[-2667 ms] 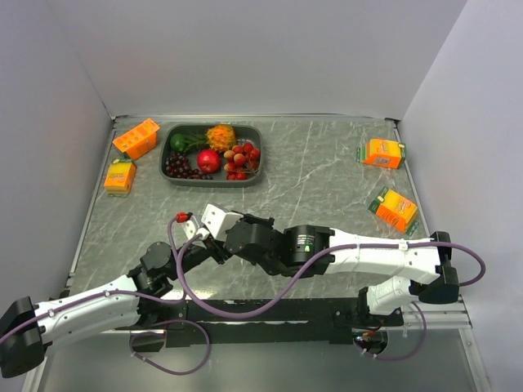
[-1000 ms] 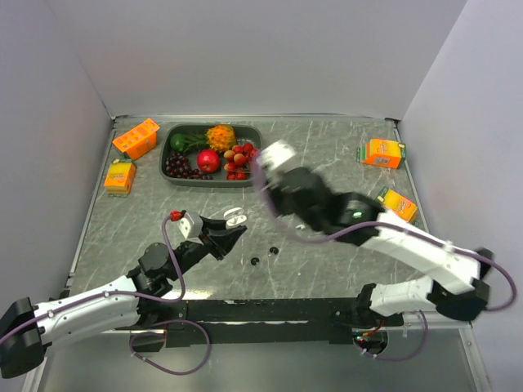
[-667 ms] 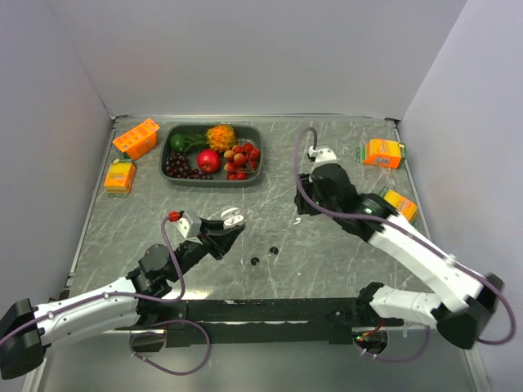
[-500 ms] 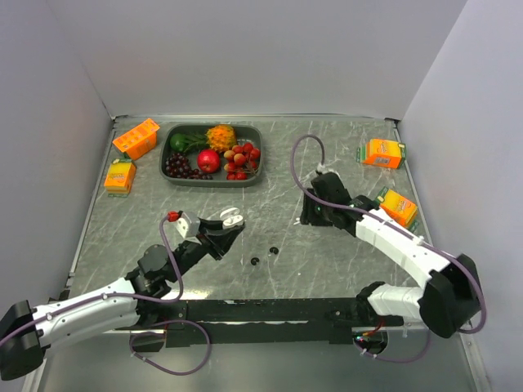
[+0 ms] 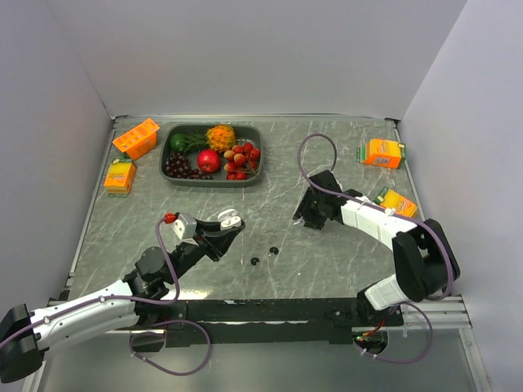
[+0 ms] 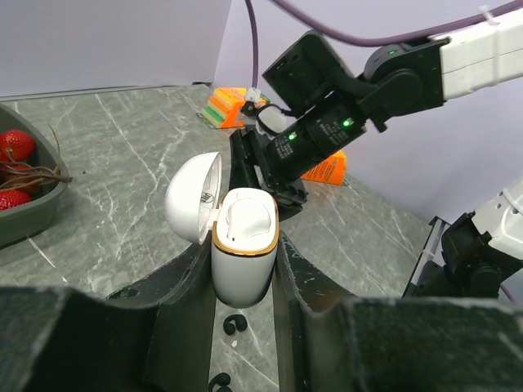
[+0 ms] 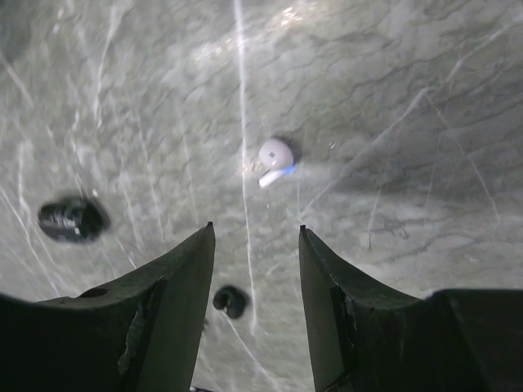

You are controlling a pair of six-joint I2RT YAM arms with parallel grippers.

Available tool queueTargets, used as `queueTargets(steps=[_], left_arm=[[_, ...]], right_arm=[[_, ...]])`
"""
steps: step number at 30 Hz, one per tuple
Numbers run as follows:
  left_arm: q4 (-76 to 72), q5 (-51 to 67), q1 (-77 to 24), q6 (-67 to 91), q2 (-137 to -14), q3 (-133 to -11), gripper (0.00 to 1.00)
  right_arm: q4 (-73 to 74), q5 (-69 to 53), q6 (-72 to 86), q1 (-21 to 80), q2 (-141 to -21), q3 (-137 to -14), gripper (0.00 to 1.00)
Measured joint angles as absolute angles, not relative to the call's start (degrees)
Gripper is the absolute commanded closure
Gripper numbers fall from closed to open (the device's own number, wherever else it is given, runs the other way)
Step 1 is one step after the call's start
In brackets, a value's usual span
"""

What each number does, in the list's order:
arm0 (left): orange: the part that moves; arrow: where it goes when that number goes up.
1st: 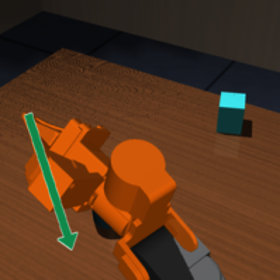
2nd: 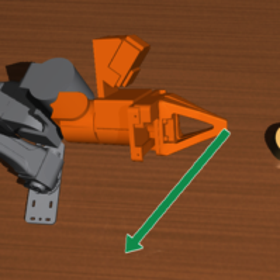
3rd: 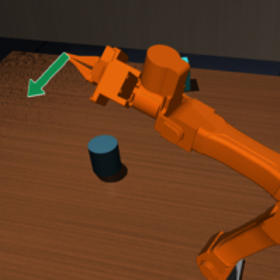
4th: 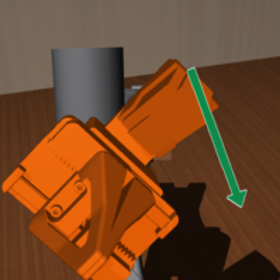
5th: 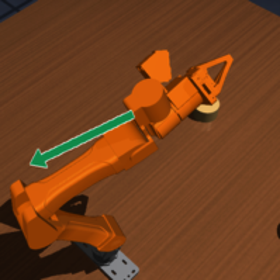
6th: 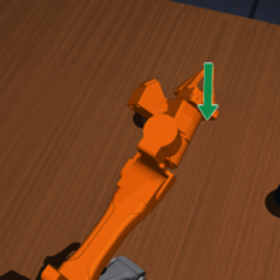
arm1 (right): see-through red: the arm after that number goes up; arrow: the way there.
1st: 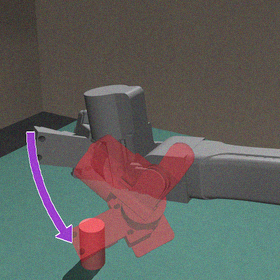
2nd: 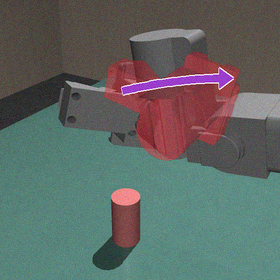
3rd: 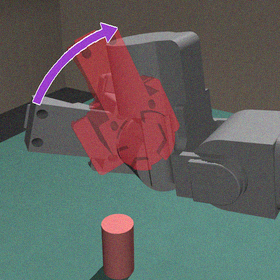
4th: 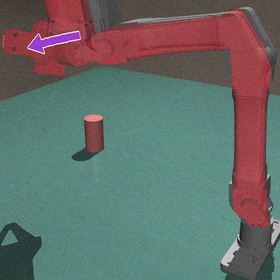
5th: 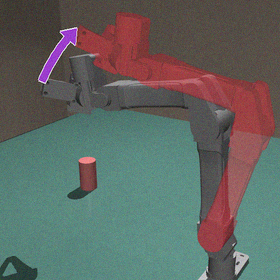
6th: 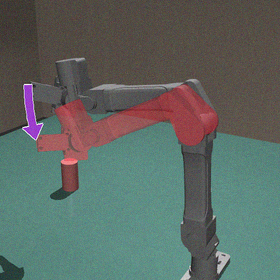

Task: Insert the wireless bluetooth earbuds into the charging case
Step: Pick up the earbud from the center of the board.

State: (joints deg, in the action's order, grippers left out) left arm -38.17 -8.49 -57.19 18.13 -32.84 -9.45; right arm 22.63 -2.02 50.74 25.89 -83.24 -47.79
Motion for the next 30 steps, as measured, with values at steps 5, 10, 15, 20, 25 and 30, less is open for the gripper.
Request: queueTargets(steps=[5, 10, 15, 20, 25, 30], left_arm=[[-38.19, -8.49, -57.19, 18.31, -32.82, -9.43, 0.99], [-38.22, -8.47, -57.19, 18.33, -32.82, -9.43, 0.99], [-38.22, -8.47, -57.19, 18.31, -32.82, -9.43, 0.99], [-38.24, -8.47, -57.19, 18.33, -32.84, -9.43, 0.99], [-38.26, -8.47, -57.19, 18.33, -32.86, -9.43, 0.99], [-38.24, -8.47, -57.19, 18.33, -32.86, -9.43, 0.99]], right_arm=[[21.58, -2.68, 54.74, 24.80, -87.44, -48.05, 0.48], [21.45, -3.20, 56.14, 23.75, -90.43, -49.60, 0.49], [20.97, -3.73, 56.53, 22.11, -91.48, -50.06, 0.51], [20.97, -4.19, 56.27, 21.23, -92.55, -50.06, 0.52], [20.67, -4.73, 56.05, 21.06, -93.25, -50.19, 0.53], [20.56, -5.52, 56.10, 20.93, -93.76, -50.41, 0.57]])
